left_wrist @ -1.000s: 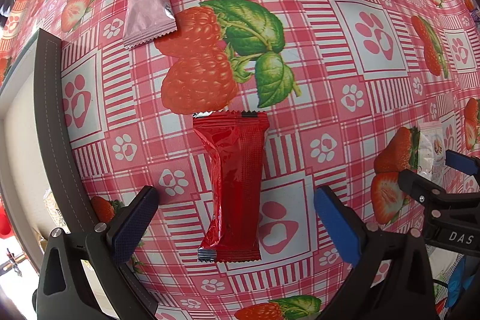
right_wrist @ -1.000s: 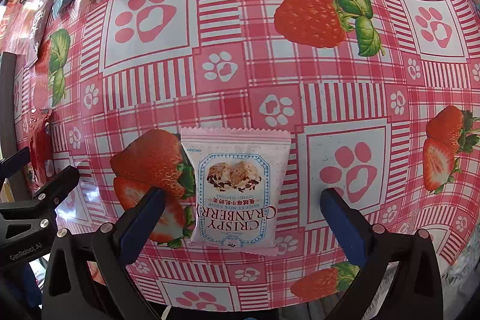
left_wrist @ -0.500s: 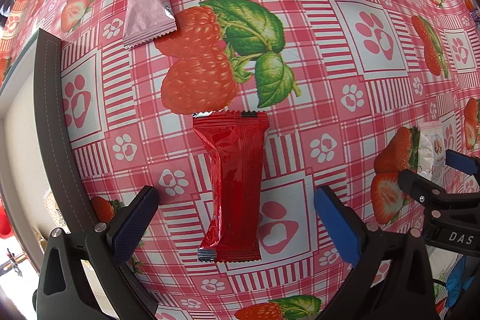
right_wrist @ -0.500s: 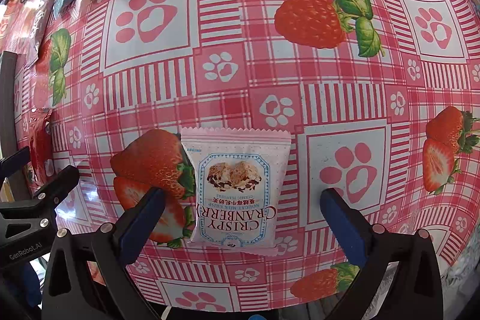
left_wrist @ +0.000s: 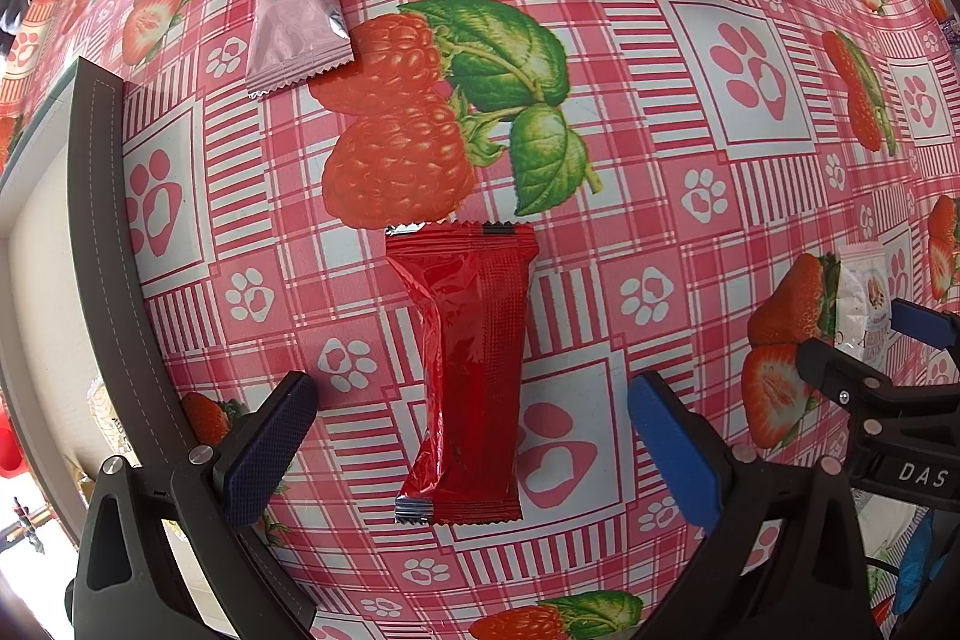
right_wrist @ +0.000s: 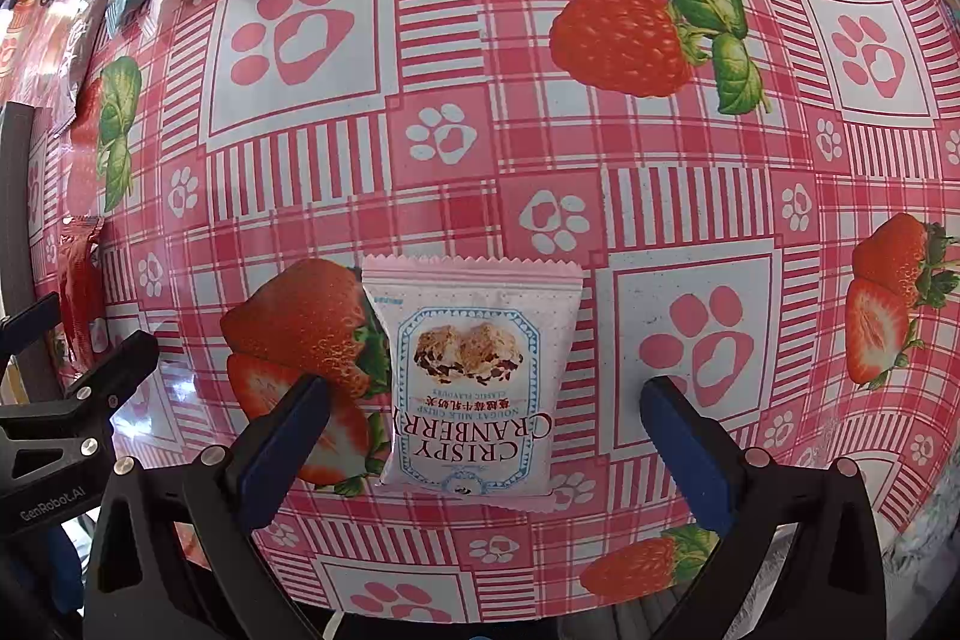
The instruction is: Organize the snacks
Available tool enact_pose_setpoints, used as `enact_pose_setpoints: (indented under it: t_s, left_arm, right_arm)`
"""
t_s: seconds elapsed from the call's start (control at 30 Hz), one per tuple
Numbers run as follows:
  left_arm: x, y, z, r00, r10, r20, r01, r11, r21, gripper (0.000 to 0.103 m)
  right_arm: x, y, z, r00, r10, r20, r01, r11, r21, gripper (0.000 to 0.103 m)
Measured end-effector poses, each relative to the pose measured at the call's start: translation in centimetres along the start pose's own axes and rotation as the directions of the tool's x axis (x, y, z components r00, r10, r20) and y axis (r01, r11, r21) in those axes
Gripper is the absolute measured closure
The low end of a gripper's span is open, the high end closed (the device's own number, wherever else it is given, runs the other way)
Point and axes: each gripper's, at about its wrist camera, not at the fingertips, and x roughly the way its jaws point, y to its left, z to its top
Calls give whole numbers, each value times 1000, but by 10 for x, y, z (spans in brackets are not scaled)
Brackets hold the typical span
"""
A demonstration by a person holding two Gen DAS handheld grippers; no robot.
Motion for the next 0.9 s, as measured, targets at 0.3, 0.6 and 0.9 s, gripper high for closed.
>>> enact_pose_setpoints:
  t_s: [0.3,0.6,0.9]
  left_arm:
    - [2,-4,2,1000,10,-24,-9,1000,28,0]
    - [4,-11,6,998,19,-52,-17,998,53,0]
    - [-12,-41,3,999,23,-28,-17,983,182,55]
  right_arm:
    - [0,0,1,1000,0,1,0,1000,0,0]
    - [0,3,7,1000,-7,-13,6,1000,-27,0]
    - [-9,18,19,1000,-14,-20,12,997,-73,18]
